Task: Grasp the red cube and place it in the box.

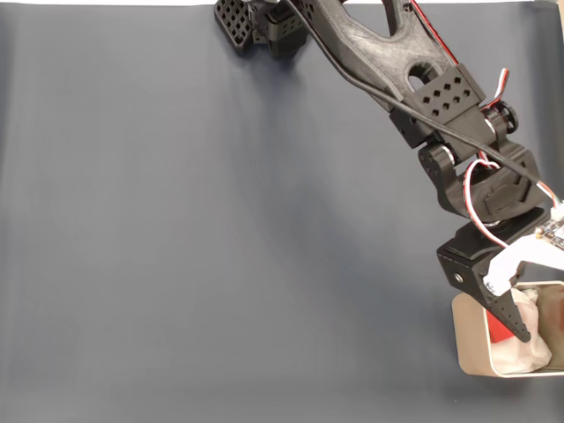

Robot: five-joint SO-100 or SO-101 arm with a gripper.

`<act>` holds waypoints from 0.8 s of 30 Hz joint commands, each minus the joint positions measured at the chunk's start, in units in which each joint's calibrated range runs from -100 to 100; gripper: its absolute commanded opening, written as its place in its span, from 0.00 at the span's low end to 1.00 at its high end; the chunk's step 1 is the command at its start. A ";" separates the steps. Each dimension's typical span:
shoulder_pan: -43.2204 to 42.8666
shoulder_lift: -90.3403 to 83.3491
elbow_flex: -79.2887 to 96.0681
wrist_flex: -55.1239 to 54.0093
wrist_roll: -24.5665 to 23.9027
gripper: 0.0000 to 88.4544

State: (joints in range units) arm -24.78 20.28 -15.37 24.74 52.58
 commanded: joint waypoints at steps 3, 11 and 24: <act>0.35 -2.34 -0.69 -1.54 0.39 0.54; 0.98 -3.99 0.77 -1.87 0.10 0.47; 13.41 -15.95 12.82 -1.95 1.17 0.00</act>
State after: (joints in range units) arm -16.17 12.64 -4.97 23.87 53.41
